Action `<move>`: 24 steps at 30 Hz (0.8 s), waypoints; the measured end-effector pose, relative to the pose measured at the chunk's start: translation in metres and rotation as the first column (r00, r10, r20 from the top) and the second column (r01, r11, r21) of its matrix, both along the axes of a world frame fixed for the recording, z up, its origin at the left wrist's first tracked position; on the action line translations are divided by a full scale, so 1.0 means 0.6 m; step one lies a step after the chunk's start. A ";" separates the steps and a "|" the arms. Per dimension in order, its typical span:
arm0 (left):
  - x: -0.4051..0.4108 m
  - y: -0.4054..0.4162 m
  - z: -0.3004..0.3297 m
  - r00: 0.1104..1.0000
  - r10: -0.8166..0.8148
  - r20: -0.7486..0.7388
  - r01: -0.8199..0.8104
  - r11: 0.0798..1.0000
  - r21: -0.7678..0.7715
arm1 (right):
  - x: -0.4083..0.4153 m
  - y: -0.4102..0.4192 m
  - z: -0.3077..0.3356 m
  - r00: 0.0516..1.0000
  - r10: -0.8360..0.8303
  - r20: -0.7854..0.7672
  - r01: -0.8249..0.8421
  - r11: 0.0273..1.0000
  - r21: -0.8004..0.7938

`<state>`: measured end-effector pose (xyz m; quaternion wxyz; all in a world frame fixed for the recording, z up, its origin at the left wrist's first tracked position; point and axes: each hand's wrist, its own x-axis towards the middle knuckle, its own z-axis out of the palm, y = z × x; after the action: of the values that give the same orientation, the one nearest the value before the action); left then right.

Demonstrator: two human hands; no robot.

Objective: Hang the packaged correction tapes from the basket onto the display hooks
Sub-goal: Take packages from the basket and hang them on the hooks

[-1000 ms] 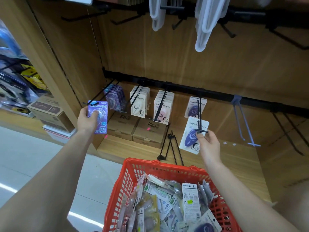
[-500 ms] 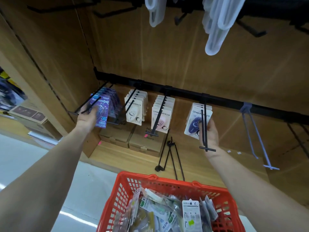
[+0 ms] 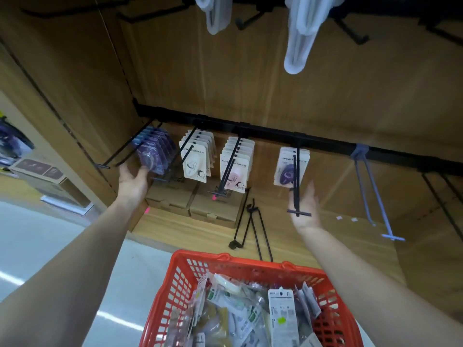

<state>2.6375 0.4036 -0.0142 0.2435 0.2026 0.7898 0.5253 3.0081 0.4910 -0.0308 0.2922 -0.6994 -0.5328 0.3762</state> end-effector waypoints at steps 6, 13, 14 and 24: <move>0.139 -0.095 -0.058 0.970 -0.126 -0.206 0.090 0.980 -0.178 | 0.028 -0.143 -0.043 0.995 -0.091 -0.028 0.094 0.979 0.179; 0.352 -0.210 -0.141 0.676 -0.662 -0.324 0.518 0.740 -0.430 | 0.073 -0.285 -0.140 0.969 0.165 0.186 -0.155 0.986 -0.067; 0.371 -0.229 -0.158 0.574 -0.765 -0.293 0.573 0.630 -0.524 | 0.086 -0.302 -0.153 0.948 0.224 0.225 -0.192 0.969 -0.156; 0.392 -0.343 -0.237 0.295 -0.937 0.184 0.214 -0.123 -0.969 | 0.138 -0.348 -0.212 0.897 0.420 0.136 -0.317 0.827 -0.463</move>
<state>2.8725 0.1976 -0.1566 0.2608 0.5437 0.7284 -0.3252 3.0909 0.2819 -0.1580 -0.0121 -0.6683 -0.5926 0.4496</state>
